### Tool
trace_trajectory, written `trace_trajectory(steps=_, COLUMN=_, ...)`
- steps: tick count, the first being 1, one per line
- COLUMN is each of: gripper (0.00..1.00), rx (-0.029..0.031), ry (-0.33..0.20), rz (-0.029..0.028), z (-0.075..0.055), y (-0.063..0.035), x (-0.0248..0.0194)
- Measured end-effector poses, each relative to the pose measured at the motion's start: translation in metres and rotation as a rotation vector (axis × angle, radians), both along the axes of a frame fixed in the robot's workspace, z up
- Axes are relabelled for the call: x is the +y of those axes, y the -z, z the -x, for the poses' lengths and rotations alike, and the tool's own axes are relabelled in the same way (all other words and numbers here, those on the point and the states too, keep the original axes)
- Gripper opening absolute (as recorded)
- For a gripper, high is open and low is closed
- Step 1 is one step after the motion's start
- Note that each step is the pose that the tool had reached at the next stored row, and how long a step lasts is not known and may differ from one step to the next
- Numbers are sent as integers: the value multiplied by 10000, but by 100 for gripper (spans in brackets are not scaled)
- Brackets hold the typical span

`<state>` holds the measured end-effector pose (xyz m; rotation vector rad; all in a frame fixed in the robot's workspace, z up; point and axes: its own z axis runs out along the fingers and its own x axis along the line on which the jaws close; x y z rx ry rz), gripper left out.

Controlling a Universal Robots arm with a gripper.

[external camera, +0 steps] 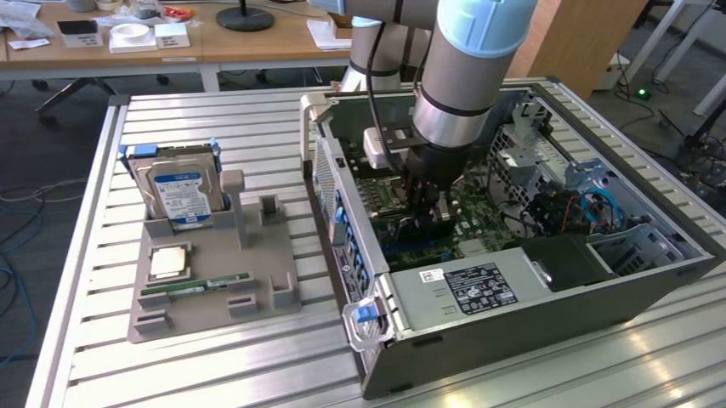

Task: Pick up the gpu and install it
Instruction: 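Insert the gpu into the slot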

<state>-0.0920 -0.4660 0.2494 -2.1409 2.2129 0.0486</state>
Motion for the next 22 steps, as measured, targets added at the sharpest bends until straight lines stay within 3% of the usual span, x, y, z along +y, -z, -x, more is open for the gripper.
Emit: trace_trajectory(steps=22, gripper=27, rx=0, ry=0, rz=-3, z=11, y=10, x=0)
